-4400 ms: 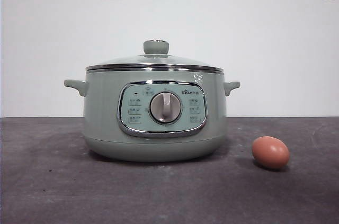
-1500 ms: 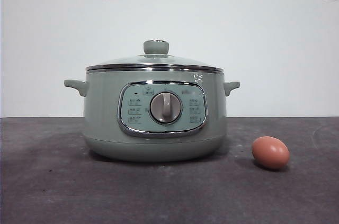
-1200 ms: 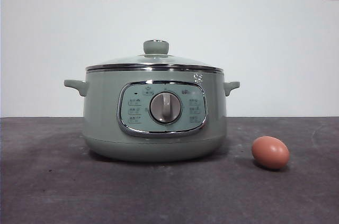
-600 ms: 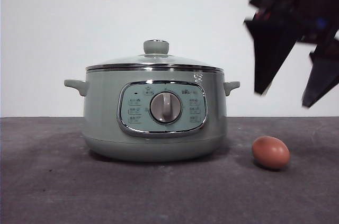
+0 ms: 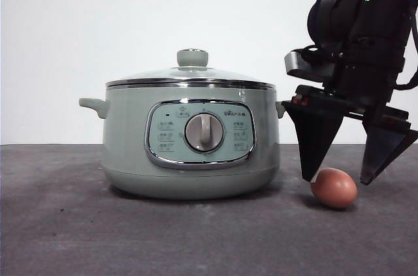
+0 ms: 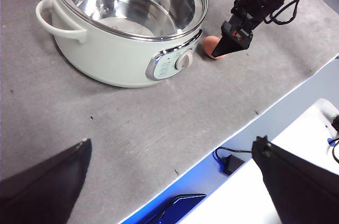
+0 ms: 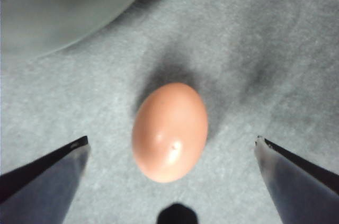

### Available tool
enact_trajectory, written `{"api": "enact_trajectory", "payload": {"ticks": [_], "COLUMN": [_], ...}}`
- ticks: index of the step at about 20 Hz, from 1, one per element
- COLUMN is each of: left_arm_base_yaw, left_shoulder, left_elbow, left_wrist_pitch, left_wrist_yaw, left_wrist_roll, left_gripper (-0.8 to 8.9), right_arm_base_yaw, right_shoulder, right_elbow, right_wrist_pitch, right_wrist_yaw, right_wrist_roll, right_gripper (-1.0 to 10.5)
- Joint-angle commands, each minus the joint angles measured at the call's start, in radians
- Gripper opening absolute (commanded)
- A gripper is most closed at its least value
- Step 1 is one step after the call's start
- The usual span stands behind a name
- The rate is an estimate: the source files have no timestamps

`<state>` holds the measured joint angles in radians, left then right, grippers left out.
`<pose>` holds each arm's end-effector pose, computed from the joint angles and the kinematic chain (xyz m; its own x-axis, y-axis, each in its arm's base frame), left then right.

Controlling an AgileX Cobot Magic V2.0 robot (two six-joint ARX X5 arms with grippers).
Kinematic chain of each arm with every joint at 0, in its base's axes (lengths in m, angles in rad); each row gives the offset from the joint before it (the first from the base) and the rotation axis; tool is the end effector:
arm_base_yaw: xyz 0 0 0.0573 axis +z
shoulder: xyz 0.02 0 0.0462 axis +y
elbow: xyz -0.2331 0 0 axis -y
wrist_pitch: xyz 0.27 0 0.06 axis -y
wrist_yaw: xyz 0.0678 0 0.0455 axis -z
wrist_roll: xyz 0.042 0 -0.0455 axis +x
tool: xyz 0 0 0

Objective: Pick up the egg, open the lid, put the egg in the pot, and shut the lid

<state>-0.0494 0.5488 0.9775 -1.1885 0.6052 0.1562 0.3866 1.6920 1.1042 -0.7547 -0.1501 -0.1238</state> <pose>0.1146 -0.0296 0.3214 0.5674 -0.5977 -0.5664 0.5541 0.7860 -0.2743 0.3041 0.1306 0.1286 0.1509 0.2229 -0.9631 -0.5125 0.8508 0.1166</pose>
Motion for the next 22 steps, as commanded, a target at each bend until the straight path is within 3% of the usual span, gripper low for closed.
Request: {"api": "enact_trajectory", "payload": {"ticks": [1, 2, 6, 11, 17, 22], "left_arm_base_yaw": [-0.004, -0.003, -0.004, -0.003, -0.004, -0.016], "left_shoulder": [-0.001, -0.001, -0.001, -0.001, 0.030, 0.131], "left_elbow": [0.002, 0.002, 0.002, 0.002, 0.002, 0.009], "left_wrist_pitch": [0.007, 0.007, 0.010, 0.024, 0.065, 0.166], "left_wrist_yaw": [-0.002, -0.002, -0.002, -0.003, -0.003, 0.000], "left_wrist_roll": [0.001, 0.001, 0.001, 0.001, 0.001, -0.007], "left_gripper": [7.28, 7.28, 7.28, 7.28, 7.21, 7.19], "right_arm_base_yaw": [0.003, 0.003, 0.010, 0.010, 0.009, 0.009], "right_shoulder": [0.030, 0.040, 0.048, 0.048, 0.003, -0.244], "right_elbow": [0.000, 0.000, 0.000, 0.000, 0.000, 0.000], "right_wrist_pitch": [0.007, 0.010, 0.039, 0.011, -0.020, -0.128], "right_wrist_yaw": [0.002, 0.002, -0.002, -0.044, -0.048, 0.006], "right_wrist_roll": [0.003, 0.003, 0.013, 0.010, 0.029, 0.033], "right_gripper": [4.9, 4.9, 3.0, -0.2, -0.2, -0.2]}}
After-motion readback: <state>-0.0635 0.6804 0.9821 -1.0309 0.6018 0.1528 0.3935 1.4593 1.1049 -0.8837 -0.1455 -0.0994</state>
